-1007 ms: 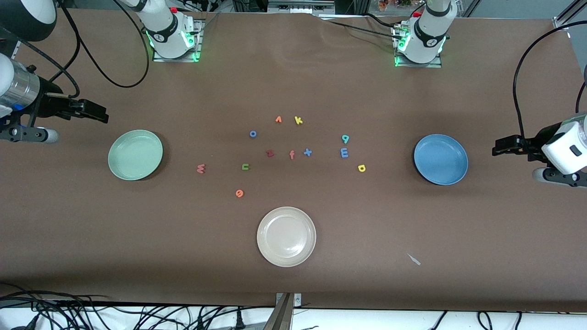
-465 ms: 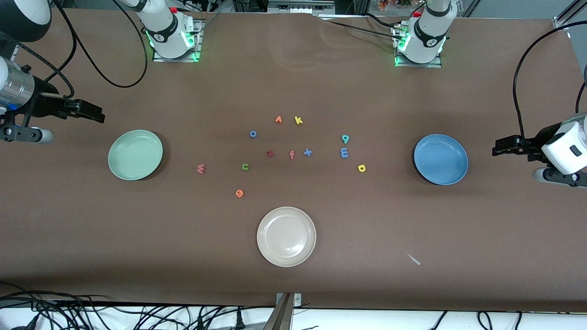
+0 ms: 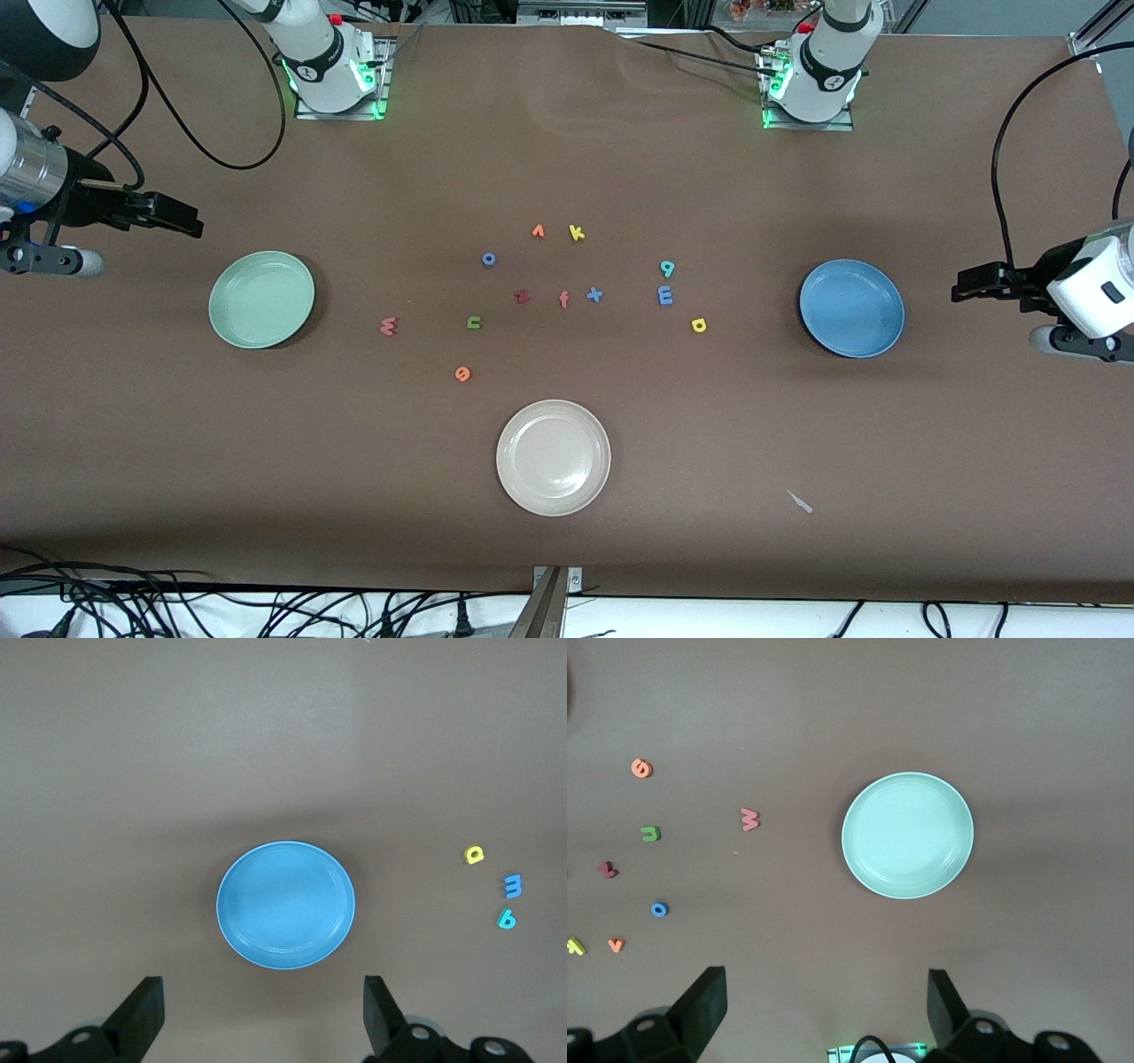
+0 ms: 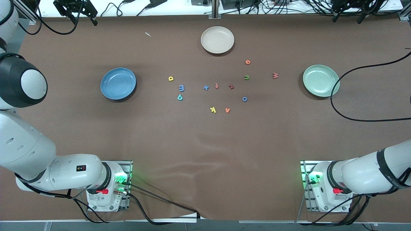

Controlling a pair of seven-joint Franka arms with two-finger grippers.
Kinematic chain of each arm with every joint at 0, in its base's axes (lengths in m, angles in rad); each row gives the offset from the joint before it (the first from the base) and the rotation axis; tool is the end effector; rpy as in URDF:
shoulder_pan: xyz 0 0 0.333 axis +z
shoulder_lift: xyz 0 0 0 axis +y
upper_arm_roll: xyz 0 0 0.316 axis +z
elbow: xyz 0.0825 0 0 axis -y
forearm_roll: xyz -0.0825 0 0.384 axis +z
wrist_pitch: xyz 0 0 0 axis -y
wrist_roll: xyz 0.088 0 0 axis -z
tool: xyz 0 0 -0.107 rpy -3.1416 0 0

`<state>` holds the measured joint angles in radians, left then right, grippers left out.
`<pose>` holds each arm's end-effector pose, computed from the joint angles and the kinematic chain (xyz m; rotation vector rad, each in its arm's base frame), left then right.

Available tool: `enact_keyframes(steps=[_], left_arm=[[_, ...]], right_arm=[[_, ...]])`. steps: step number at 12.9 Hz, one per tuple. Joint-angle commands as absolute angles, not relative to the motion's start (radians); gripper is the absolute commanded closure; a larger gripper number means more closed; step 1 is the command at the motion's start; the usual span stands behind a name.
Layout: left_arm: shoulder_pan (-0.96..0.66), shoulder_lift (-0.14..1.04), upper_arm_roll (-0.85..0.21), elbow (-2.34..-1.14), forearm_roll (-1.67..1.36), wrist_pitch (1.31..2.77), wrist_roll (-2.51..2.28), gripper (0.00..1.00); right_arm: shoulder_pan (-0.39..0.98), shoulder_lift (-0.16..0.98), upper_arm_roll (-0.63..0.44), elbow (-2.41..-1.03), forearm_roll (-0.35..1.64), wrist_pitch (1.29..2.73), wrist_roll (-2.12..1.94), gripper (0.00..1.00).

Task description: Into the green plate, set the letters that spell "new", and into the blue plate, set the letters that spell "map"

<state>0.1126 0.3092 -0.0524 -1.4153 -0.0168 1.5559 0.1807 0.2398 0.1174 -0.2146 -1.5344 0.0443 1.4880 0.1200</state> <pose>0.6343 0.0408 0.5117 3.0732 -0.1818 -0.2515 0.5766 0.0263 0.5699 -3.1202 0.1488 0.2537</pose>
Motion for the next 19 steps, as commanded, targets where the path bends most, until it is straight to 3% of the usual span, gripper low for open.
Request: enact_keyframes(steps=[1, 19], left_arm=[[0.118, 0.299, -0.055, -1.428, -0.015, 1.569, 0.184, 0.01], [0.126, 0.291, -0.055, -1.43, -0.014, 1.566, 0.187, 0.01]], right_arm=[[0.241, 0.098, -0.218, -1.528, 0.044, 1.471, 0.104, 0.0], [0.261, 0.101, -0.184, -1.532, -0.005, 1.496, 0.117, 0.0]])
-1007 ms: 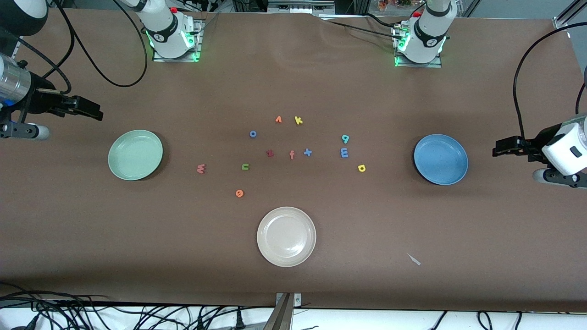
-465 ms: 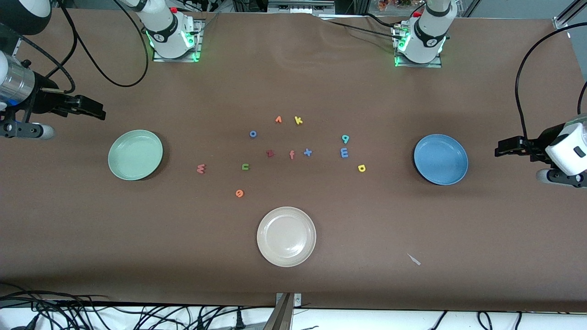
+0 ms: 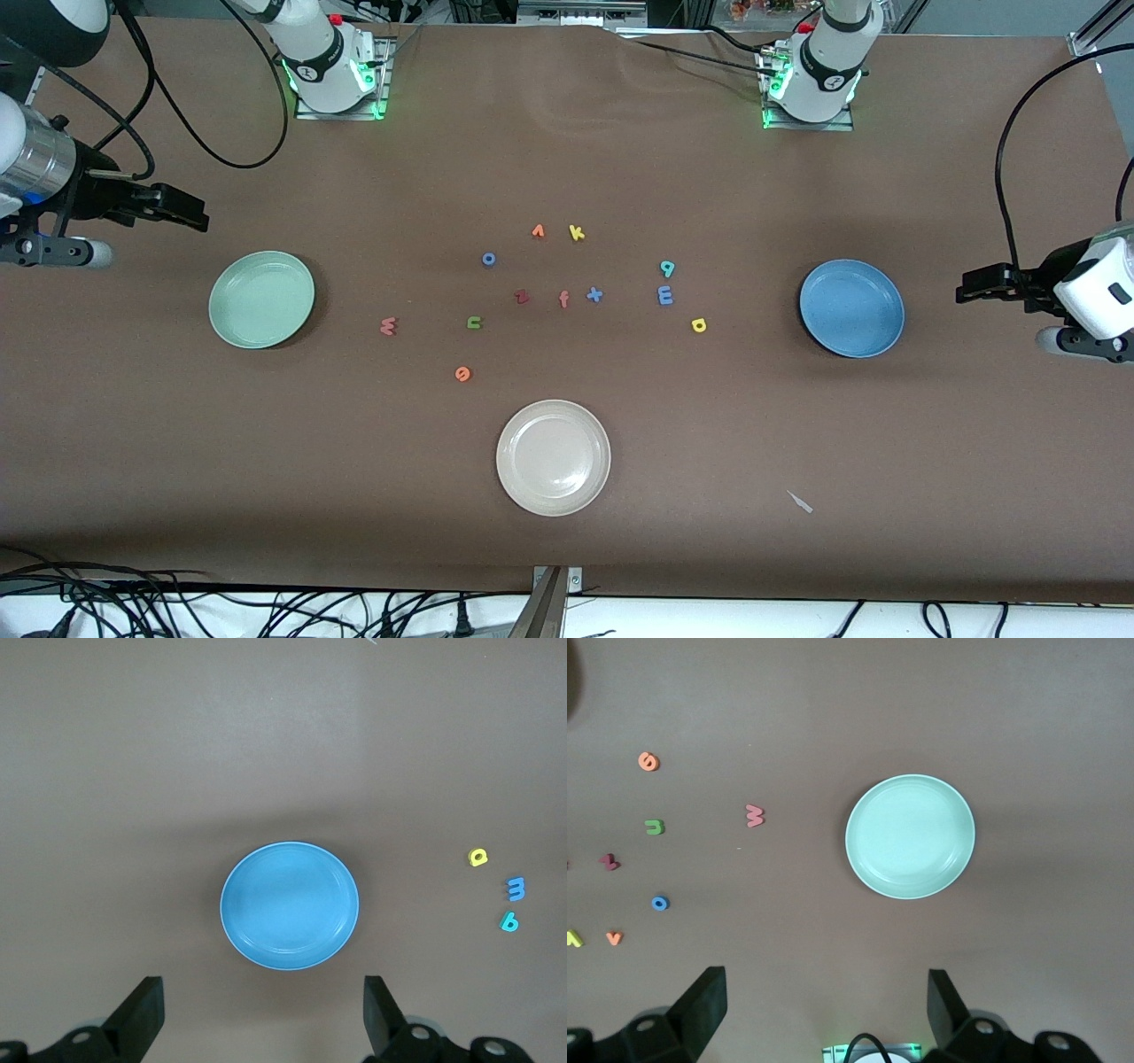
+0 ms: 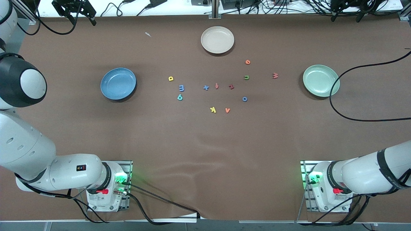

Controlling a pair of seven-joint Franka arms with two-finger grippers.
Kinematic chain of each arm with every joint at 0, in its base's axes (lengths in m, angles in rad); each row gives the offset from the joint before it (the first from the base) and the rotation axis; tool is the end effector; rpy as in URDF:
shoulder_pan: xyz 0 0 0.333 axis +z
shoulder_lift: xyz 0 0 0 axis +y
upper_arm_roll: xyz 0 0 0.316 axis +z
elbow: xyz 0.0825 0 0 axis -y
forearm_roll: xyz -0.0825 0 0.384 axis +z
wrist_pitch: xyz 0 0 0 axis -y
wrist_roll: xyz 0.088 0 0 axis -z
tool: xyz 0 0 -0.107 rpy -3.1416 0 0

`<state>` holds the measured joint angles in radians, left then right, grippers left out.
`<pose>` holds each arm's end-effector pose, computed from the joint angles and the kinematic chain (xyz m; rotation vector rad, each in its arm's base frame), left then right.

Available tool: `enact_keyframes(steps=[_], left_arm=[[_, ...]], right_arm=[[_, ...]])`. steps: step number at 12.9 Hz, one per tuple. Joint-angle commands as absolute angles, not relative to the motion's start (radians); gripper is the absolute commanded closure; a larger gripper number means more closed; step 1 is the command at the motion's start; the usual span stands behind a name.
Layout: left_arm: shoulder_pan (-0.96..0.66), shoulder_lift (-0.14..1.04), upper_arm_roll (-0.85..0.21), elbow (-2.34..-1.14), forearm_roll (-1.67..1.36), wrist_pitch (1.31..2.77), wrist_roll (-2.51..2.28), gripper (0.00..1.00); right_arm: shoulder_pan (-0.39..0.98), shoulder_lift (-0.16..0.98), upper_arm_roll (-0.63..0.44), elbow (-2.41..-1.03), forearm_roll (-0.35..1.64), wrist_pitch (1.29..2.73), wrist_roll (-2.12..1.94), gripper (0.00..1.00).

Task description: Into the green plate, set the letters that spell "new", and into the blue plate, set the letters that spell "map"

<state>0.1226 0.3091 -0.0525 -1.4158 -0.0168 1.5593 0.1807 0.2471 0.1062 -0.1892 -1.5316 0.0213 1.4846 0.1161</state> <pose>0.6342 0.0472 0.5117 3.0740 -0.1665 -0.2465 0.5730 0.0411 0.5769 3.1196 -0.0912 -0.2358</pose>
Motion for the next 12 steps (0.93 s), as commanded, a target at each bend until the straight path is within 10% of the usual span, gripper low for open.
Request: enact_keyframes(steps=[1, 12], left_arm=[[0.126, 0.293, -0.055, -1.428, -0.014, 1.568, 0.187, 0.01], [0.124, 0.293, -0.057, -1.428, -0.014, 1.568, 0.183, 0.01]], right_arm=[[0.268, 0.106, -0.184, -1.532, -0.008, 1.505, 0.117, 0.0], [0.275, 0.114, -0.183, -1.534, -0.008, 1.522, 0.107, 0.0]])
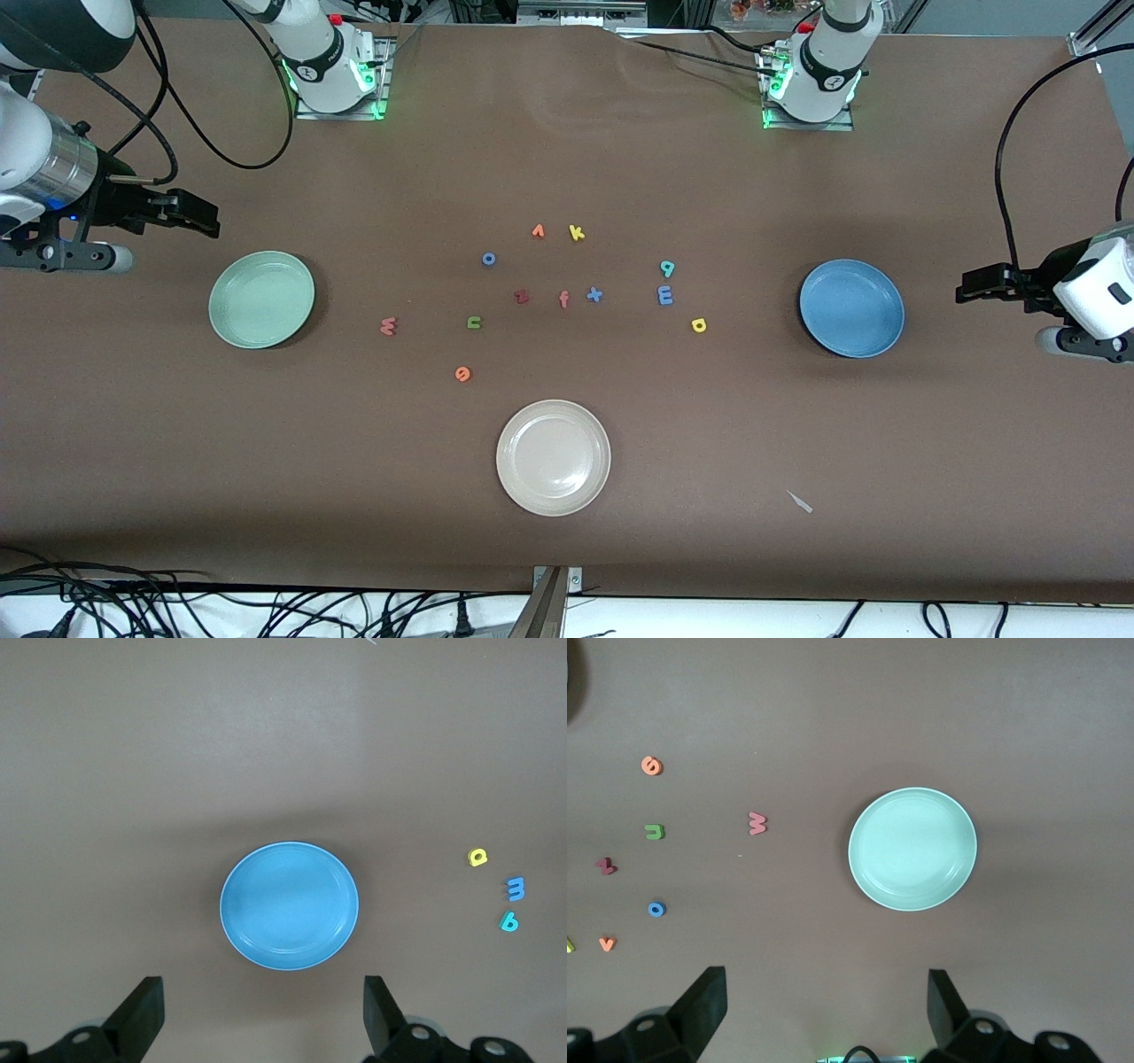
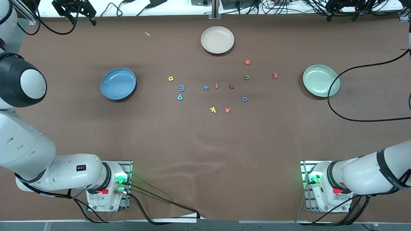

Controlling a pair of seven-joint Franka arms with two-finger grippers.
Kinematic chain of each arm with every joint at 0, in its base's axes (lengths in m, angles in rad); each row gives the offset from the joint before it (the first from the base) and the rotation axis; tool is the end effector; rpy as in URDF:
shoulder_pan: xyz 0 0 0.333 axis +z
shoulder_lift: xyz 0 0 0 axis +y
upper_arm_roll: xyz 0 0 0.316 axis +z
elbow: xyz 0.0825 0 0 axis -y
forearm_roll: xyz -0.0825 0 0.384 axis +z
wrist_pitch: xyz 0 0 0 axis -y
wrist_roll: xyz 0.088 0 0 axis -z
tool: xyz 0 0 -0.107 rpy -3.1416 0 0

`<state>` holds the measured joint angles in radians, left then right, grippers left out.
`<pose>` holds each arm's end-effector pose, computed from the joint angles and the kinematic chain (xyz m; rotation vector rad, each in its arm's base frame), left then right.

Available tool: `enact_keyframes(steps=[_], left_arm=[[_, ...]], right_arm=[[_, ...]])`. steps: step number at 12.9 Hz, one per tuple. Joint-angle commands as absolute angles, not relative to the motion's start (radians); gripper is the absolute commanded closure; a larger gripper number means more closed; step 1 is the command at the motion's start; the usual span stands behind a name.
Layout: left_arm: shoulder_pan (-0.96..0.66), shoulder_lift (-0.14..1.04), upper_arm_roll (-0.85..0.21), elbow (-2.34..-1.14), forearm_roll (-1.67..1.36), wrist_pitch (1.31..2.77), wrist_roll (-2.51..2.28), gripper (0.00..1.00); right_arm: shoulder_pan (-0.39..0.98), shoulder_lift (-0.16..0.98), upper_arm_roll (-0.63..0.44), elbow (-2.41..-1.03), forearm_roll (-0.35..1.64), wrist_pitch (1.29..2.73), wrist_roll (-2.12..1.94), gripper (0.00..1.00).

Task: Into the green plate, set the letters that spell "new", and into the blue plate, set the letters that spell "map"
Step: 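Reach the right gripper to the pink w and grasp it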

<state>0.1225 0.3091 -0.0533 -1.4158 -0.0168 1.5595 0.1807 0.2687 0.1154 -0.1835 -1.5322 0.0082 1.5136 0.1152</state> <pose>0.6342 0.0467 0.5118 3.0738 -0.1679 -0.2461 0.5773 0.0560 0.5734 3.1087 -0.0471 -0.2026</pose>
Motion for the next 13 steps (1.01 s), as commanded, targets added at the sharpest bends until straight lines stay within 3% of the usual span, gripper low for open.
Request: enact_keyframes(steps=[1, 7, 13], left_arm=[[0.124, 0.296, -0.057, -1.427, -0.014, 1.568, 0.183, 0.01], [0.13, 0.298, -0.054, -1.42, -0.009, 1.569, 0.195, 0.01], [0.164, 0.301, -0.052, -1.419, -0.008, 1.571, 0.202, 0.01]], right_arm=[[0.273, 0.114, -0.183, -1.534, -0.006, 1.522, 0.109, 0.0], [0.275, 0.136, -0.183, -1.536, -0.008, 1.568, 0.123, 0.0], [0.316, 0.233, -0.178, -1.562, 0.006, 1.707, 0.159, 0.0]])
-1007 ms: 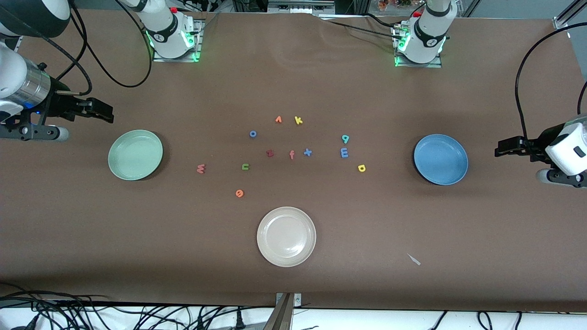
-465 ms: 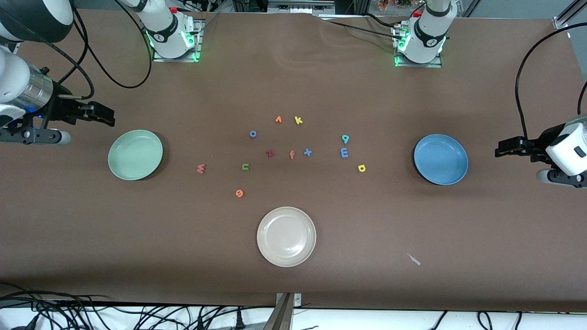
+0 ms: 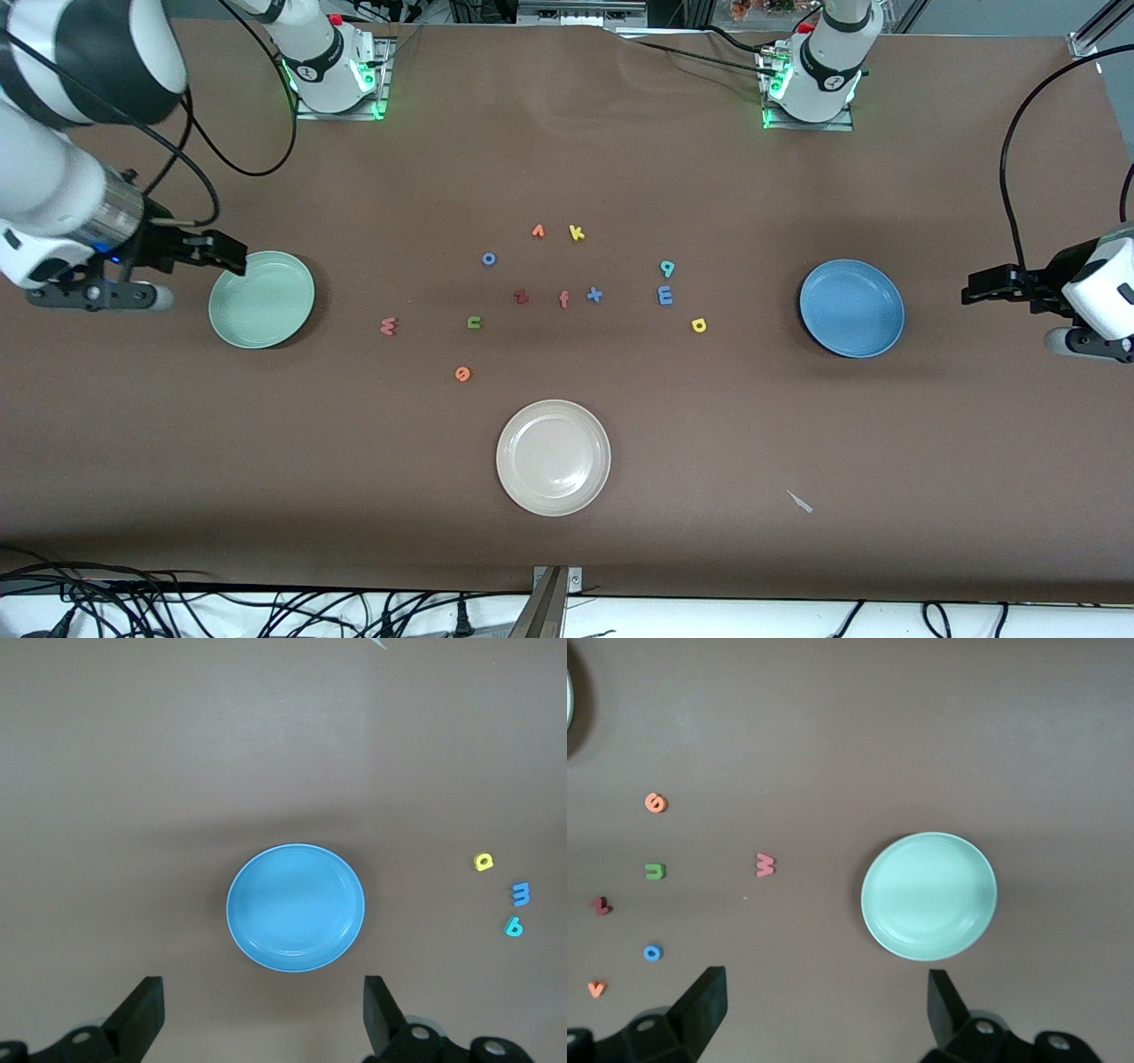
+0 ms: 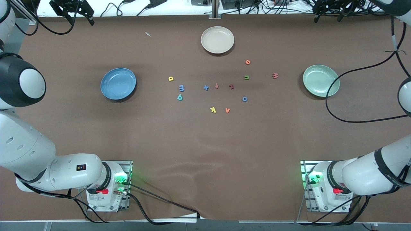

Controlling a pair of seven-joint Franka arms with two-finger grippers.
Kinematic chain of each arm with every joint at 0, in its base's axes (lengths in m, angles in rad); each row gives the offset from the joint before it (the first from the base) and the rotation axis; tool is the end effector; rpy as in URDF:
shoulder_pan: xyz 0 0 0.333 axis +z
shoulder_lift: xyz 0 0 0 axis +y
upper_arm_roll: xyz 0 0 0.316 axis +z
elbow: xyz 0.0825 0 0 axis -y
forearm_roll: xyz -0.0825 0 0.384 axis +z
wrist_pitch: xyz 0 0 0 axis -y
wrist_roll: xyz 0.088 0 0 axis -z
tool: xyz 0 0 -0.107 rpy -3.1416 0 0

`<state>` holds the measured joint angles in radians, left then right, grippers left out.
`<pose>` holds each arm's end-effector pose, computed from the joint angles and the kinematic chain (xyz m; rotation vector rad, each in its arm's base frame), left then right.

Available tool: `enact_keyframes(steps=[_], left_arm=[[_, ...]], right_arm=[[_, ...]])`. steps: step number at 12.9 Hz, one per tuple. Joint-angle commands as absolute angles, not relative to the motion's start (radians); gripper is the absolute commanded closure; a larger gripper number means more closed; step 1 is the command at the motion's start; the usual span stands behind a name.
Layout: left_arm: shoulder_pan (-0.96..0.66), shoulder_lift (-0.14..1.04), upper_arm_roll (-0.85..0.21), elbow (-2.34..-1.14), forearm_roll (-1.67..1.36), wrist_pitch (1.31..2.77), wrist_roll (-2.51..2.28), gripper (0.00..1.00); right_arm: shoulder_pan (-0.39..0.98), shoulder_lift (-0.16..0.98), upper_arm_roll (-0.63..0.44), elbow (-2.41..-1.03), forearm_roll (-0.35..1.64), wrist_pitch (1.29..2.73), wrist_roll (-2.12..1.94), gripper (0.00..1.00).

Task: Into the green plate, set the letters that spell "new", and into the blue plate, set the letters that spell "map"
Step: 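Reach the right gripper to the pink w and grasp it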

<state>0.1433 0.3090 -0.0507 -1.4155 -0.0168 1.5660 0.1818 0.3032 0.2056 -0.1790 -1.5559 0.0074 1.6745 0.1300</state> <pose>0.6338 0.0614 0.5124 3.0761 -0.1335 -0.2348 0.6097 0.0860 0.5213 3.0996 -0.0073 -0.1231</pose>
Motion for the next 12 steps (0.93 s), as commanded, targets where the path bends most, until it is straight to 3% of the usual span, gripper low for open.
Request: enact_keyframes(steps=[1, 12], left_arm=[[0.164, 0.301, -0.052, -1.417, -0.005, 1.589, 0.202, 0.01], [0.152, 0.298, -0.07, -1.45, -0.006, 1.608, 0.198, 0.01]], right_arm=[[0.324, 0.245, -0.179, -1.568, 0.008, 1.723, 0.175, 0.0], [0.4, 0.314, -0.178, -1.719, 0.083, 1.954, 0.318, 0.0]])
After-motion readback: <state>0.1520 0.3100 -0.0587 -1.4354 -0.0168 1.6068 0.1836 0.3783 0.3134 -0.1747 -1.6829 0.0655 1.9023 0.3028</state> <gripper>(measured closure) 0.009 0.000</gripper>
